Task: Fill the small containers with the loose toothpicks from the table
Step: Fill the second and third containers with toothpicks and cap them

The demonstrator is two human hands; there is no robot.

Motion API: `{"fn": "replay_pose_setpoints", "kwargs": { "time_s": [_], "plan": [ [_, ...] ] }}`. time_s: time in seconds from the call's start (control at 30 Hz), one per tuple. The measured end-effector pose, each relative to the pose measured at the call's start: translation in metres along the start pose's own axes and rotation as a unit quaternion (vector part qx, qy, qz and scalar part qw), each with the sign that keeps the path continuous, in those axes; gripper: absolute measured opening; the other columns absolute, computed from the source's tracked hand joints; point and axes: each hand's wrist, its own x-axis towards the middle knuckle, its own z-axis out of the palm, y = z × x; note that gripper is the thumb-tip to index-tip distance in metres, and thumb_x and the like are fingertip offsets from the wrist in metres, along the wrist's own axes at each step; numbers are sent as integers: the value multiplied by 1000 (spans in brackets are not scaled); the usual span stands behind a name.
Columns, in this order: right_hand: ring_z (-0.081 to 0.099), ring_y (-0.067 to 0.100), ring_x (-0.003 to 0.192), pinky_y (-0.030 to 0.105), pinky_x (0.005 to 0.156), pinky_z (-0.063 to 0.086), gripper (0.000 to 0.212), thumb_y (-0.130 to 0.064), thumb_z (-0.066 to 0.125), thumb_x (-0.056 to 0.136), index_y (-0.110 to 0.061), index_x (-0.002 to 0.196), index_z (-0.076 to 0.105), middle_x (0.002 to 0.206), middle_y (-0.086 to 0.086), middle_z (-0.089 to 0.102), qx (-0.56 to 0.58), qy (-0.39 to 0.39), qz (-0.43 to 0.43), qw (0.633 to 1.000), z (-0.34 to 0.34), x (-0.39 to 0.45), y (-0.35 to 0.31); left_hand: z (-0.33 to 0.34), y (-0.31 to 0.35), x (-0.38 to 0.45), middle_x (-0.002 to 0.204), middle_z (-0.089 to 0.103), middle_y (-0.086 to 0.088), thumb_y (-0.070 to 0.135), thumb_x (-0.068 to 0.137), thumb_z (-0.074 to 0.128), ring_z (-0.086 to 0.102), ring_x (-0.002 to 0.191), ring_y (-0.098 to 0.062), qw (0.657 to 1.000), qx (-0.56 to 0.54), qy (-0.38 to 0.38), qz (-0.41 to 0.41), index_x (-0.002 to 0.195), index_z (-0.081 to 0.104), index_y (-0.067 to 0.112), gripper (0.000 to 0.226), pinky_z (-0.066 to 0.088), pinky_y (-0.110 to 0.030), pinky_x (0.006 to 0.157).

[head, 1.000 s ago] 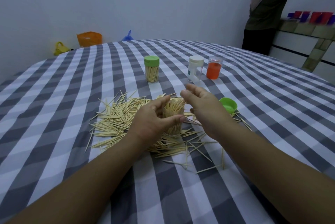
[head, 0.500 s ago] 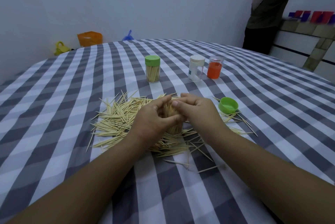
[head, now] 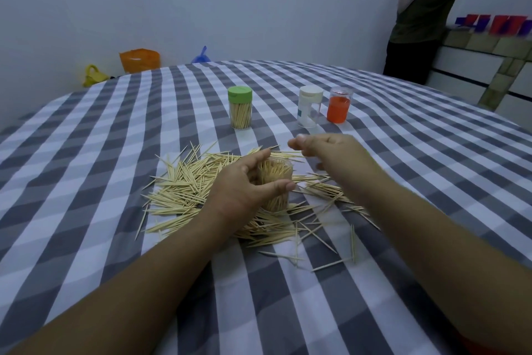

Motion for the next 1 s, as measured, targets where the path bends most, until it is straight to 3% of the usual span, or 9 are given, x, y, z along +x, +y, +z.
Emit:
{"fn": "replay_pose_setpoints", "kwargs": {
  "time_s": [0.13, 0.2, 0.27, 0.33, 0.43, 0.5, 0.67, 0.87, 1.0],
  "plan": [
    [62, 6, 91, 19, 74, 46, 22, -15, 55, 93, -24, 109, 67, 104, -8, 68, -168, -74, 13, 983, -45, -2, -6, 0, -2, 1, 121, 66, -3, 51, 43, 80, 64, 108, -11, 1000, 4, 1, -1, 134, 52, 19, 100, 53, -35, 94],
    [60, 4, 93, 16, 77, 45, 28, -6, 55, 92, -24, 110, 67, 111, -8, 67, -217, -94, 52, 970, -61, -6, -1, 1, -2, 2, 122, 65, -2, 45, 49, 80, 63, 107, -9, 1000, 15, 3, 2, 135, 51, 18, 94, 54, -29, 91],
    [55, 6, 101, 18, 84, 41, 32, -8, 57, 92, -26, 117, 65, 120, -8, 62, -295, -115, 80, 945, -70, -13, 9, 1, -1, 3, 121, 65, -2, 40, 54, 80, 64, 106, -8, 1000, 22, 8, 3, 135, 51, 18, 89, 53, -24, 89],
    [54, 7, 97, 18, 78, 41, 37, -15, 59, 92, -32, 125, 59, 121, -8, 59, -352, -131, 101, 921, -77, -21, 19, 2, -1, 3, 121, 65, -2, 37, 56, 80, 64, 103, -6, 1000, 25, 9, 6, 135, 51, 18, 87, 53, -21, 88],
    [55, 10, 100, 22, 81, 45, 43, -19, 63, 90, -36, 128, 55, 125, -7, 56, -364, -133, 114, 915, -91, -33, 24, 3, -1, 3, 118, 66, -1, 31, 59, 81, 64, 96, 2, 1000, 20, 12, 8, 135, 51, 17, 83, 53, -12, 80],
    [52, 11, 107, 25, 90, 42, 44, -15, 64, 88, -41, 123, 55, 131, -11, 50, -373, -148, 110, 909, -99, -39, 26, 3, -2, 3, 118, 66, -1, 34, 56, 80, 64, 98, 0, 1000, 24, 15, 10, 135, 52, 18, 85, 52, -12, 81],
    [40, 9, 117, 28, 100, 37, 30, -15, 70, 83, -45, 85, 64, 129, -15, 39, -393, -232, 93, 885, -101, -46, 30, 2, -2, 3, 119, 66, 0, 40, 55, 79, 64, 100, -4, 999, 42, 16, 15, 134, 52, 20, 86, 52, -13, 83],
    [37, 13, 121, 35, 103, 33, 19, -33, 69, 83, -40, 68, 58, 116, -9, 49, -386, -54, -7, 921, -73, -36, 61, 3, -2, 3, 116, 67, -2, 37, 56, 78, 63, 97, 0, 999, 45, 17, 17, 135, 51, 18, 85, 51, -8, 77],
    [47, 21, 112, 47, 97, 39, 14, -24, 56, 92, -31, 84, 64, 106, -1, 59, -369, 32, -16, 929, -68, -25, 66, 3, -1, 3, 116, 68, -5, 38, 56, 78, 64, 93, 0, 999, 44, 18, 22, 135, 51, 18, 86, 51, -8, 76]
  ]
}}
